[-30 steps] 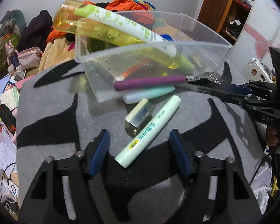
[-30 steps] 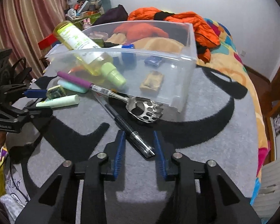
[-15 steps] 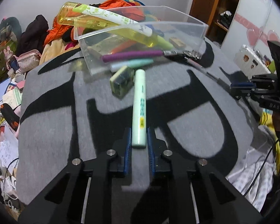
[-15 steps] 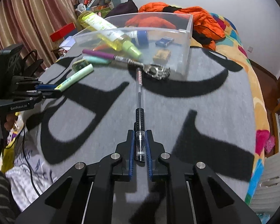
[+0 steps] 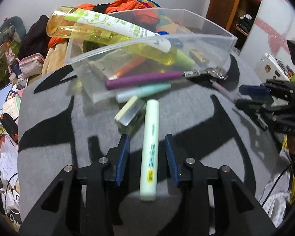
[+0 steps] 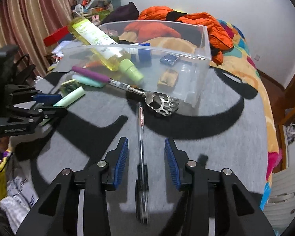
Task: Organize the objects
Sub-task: 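Grasp white roll-on tube with left tool while right tool grasps black pen, then lower roll-on tube into clear box with left tool while right tool drops black pen in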
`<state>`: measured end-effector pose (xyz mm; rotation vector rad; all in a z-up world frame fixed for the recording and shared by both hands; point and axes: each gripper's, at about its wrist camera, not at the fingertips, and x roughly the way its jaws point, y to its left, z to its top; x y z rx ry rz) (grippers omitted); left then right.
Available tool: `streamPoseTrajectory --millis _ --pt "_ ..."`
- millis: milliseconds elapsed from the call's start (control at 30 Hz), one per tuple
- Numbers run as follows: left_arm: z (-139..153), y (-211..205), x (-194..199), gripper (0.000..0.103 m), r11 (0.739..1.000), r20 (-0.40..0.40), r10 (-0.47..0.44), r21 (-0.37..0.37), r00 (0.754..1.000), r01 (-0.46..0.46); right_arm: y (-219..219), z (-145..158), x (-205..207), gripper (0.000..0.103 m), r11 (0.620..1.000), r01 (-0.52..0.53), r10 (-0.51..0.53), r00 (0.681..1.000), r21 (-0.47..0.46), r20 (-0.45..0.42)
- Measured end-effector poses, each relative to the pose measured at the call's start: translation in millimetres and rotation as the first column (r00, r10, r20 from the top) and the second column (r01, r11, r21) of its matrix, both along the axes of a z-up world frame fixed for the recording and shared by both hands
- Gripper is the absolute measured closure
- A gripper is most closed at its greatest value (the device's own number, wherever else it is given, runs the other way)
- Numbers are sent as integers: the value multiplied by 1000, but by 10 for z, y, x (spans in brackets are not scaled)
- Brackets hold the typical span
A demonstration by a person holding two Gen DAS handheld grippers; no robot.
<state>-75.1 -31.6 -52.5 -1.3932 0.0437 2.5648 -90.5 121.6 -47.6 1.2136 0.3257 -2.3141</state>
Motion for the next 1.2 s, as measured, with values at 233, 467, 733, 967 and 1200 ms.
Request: streamPoseTrajectory --millis 233,467,733,967,1200 --pt "-22 80 71 74 999 -43 4 -40 999 -6 -109 -77 44 82 1000 26 -25 999 17 -40" --pt "9 161 215 88 999 -51 -6 -52 999 3 -47 -37 169 95 999 9 -9 1000 -46 -1" --pt "235 121 355 88 1000 -110 24 15 994 -23 90 238 313 95 992 26 -32 998 -125 -48" --pt "572 44 322 88 995 -198 72 79 977 -57 179 563 197 95 972 69 -94 990 -225 -105" --pt "871 -32 225 88 988 -281 115 132 953 -80 230 863 82 95 950 86 -141 976 -301 -165"
